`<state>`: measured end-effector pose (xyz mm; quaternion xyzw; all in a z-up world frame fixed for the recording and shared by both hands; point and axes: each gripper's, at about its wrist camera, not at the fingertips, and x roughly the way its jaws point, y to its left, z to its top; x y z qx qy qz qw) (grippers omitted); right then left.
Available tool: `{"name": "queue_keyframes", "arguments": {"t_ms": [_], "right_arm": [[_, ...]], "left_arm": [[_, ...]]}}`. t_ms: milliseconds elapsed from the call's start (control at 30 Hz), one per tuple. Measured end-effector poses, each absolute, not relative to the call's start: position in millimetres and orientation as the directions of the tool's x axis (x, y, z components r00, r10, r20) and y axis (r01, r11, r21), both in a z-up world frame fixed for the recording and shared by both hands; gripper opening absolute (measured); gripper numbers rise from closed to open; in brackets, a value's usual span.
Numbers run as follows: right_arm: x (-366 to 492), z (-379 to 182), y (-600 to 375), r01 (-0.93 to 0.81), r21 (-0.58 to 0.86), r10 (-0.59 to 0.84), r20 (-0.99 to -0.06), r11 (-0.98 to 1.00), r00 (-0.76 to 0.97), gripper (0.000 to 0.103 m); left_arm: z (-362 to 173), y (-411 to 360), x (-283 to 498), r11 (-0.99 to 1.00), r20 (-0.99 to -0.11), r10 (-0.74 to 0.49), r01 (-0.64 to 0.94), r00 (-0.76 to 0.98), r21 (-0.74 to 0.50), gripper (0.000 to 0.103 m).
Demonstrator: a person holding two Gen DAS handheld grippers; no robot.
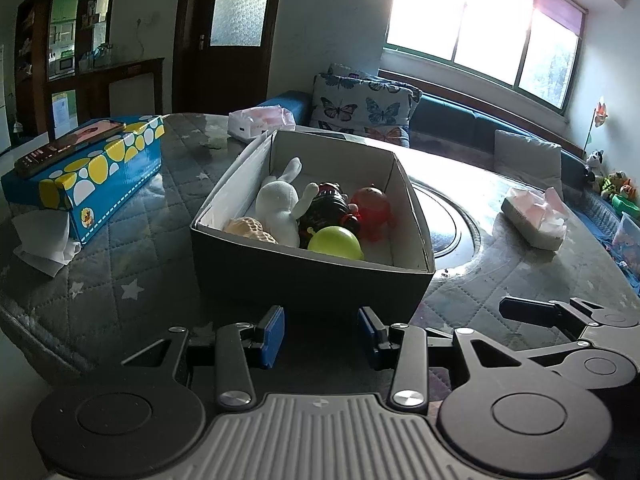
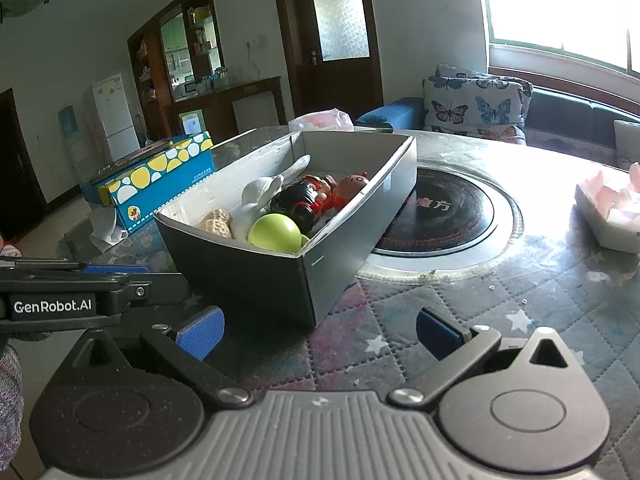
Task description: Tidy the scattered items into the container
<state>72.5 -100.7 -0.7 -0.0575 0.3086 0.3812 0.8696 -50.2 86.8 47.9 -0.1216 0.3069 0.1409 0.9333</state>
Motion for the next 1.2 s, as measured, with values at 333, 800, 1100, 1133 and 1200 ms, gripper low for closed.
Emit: {"name": "queue_keyframes", "arguments": {"t_ms": [333, 800, 1100, 1133, 1200], "right_arm": [[72.9, -3.8, -91.7, -0.708, 0.125, 0.624, -0.594, 0.695, 0.507, 0.103], [78.2, -6.6, -81.2, -0.713, 0.127, 0.62, -0.612, 0.69, 0.491, 0.103], [79.2, -8.6, -68.2, -0.722, 0.118, 0.616, -0.625, 0.681, 0.479, 0.103], [79.2, -8.6, -66.8, -0.723, 0.117, 0.616, -0.626, 0.681, 0.478, 0.103], [79.0, -8.7, -63.7, -0.725, 0.114, 0.615, -0.628, 0.679, 0.477, 0.103]], "left_arm": [[42.4, 89.8, -46.0, 0.926, -0.618, 0.201, -0.353, 0.76, -0.133, 0.043], [40.7, 96.5, -38.1, 0.922, -0.635, 0.221, -0.37, 0.74, -0.111, 0.043], [40.3, 106.2, -35.2, 0.917, -0.635, 0.265, -0.394, 0.725, -0.067, 0.042], [40.1, 107.0, -35.0, 0.917, -0.636, 0.266, -0.394, 0.724, -0.065, 0.042], [39.4, 108.7, -34.4, 0.917, -0.638, 0.266, -0.394, 0.723, -0.064, 0.042]]}}
